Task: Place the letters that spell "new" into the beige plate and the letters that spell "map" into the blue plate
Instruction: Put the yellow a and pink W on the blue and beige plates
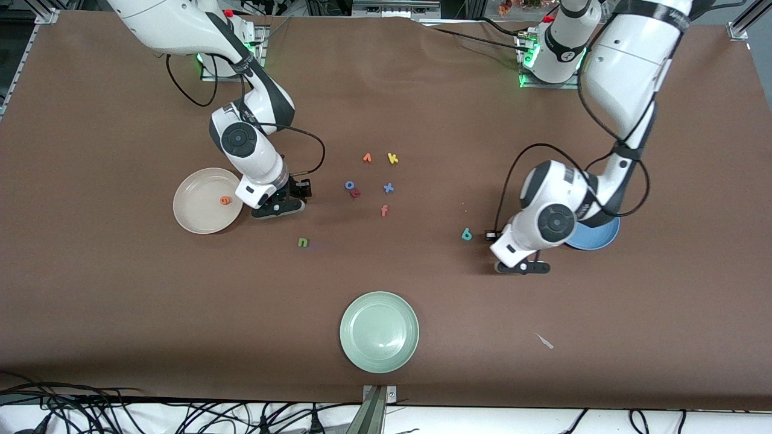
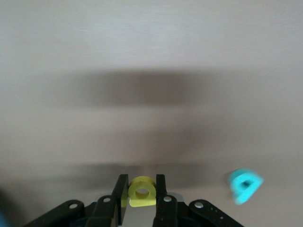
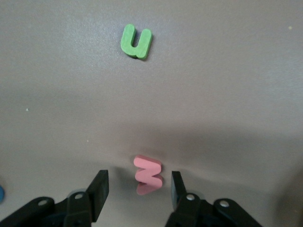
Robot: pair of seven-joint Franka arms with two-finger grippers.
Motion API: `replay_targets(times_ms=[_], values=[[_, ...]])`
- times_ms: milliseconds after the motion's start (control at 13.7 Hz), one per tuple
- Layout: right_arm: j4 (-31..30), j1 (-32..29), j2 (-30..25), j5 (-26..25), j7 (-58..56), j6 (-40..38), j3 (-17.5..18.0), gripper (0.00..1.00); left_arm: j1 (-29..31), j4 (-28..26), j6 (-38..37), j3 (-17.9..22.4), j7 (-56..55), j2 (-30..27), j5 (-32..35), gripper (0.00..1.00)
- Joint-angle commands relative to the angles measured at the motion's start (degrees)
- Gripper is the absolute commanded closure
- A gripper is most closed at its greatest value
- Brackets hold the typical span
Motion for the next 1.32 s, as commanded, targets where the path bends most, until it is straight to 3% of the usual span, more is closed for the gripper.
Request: replay_targets(times_ms=[0,146,293,439,512,585,659,732,805,1024,1244], values=[[0.84,0.54,1.33,-0.08,-0.81,1.11,-0.38,0.46,5.25,-0.91,-7.29,-0.22,8.38,-4.26,0.81,0.96],[0.93,0.62,1.69,-0.08,-0.81,1.28,-0.38,0.47,8.32,-0.91,-12.13,-0.3,10.68,-5.67,5.26,0.96],[0.84,0.54,1.86,-0.08,-0.89,1.81,-0.56,0.55,9.56,-1.26,-14.43,0.31,10.42,-5.07,6.87,0.94],[0.84,0.54,1.95,-0.08,-0.81,1.81,-0.56,0.7,12.46,-2.66,-14.0,0.58,10.69,-4.01,7.05,0.94],[0.84,0.54,1.95,-0.08,-0.89,1.72,-0.65,0.85,12.56,-3.19,-13.91,0.58,10.69,-3.4,7.05,0.94],[0.84,0.54,2.04,-0.08,-1.07,1.55,-0.99,0.9,12.47,-3.28,-13.82,0.58,10.08,-3.3,7.05,0.93],[0.84,0.54,1.95,-0.17,-1.85,1.46,-1.43,0.92,12.38,-3.19,-13.82,0.58,9.9,-3.3,6.96,0.62],[0.84,0.54,1.34,-0.17,-3.25,1.29,-1.96,0.92,12.38,-2.93,-13.82,0.49,9.9,-3.39,6.96,0.25],[0.84,0.45,0.12,-0.08,-5.53,1.11,-2.57,0.92,12.47,-2.58,-13.91,0.49,10.07,-3.65,6.96,0.0],[0.32,-0.86,-7.43,-0.17,-12.21,-9.67,-3.55,0.92,11.68,-0.74,-14.61,-1.43,10.34,-6.72,6.26,0.0],[-4.94,-5.86,-14.55,-0.26,-25.37,-12.25,-6.35,0.92,11.24,2.69,-14.61,-8.9,5.79,-7.08,5.99,0.0]])
